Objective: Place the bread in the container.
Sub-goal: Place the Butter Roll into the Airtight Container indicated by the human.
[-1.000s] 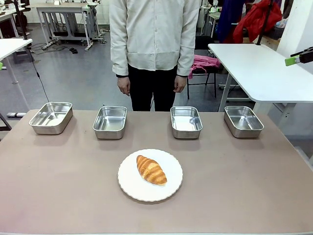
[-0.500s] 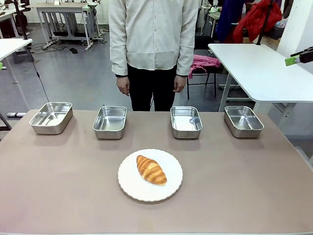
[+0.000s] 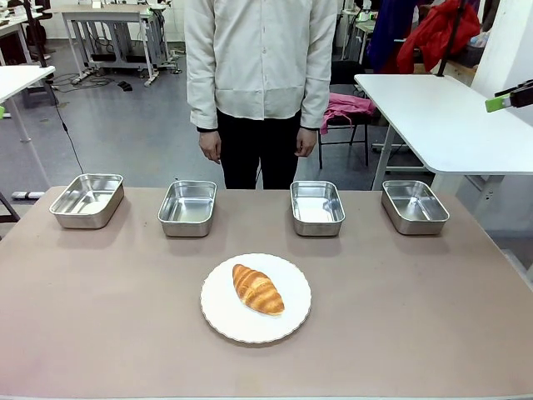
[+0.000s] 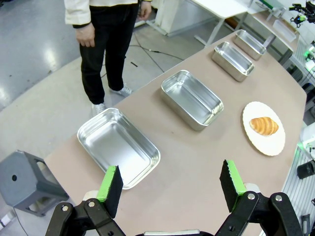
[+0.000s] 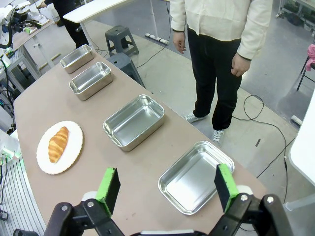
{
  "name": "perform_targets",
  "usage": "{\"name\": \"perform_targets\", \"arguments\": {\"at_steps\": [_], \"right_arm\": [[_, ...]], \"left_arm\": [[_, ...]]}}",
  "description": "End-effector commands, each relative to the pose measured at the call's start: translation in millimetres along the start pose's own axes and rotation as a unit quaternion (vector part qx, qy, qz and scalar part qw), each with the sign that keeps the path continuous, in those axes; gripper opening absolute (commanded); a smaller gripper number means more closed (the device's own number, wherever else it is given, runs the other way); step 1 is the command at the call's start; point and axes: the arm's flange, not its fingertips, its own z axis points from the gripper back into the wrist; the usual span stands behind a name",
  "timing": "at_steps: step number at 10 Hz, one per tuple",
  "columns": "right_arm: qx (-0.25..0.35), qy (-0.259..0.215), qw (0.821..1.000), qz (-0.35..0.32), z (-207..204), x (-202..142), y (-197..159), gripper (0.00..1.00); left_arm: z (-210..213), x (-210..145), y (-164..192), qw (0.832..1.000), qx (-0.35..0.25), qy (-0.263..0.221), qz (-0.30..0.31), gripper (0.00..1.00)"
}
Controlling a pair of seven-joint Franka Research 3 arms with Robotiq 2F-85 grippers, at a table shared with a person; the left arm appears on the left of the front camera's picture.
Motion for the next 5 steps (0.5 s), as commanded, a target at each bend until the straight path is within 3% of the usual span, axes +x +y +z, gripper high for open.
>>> {"name": "perform_targets", "arguments": {"at_steps": [1,5], "right_arm": [[-0.001,-0.001,1.000,0.001,0.6,1.0,0.7,1.00],[-0.001,-0.001,1.000,0.001,0.6,1.0,0.7,1.00]], "left_arm": [[1.8,0.6,-1.2,1.000,-0.002,-0.002,-0.001,1.00],[1.8,0.6,-1.2,1.000,-0.002,-0.002,-0.001,1.00]]}}
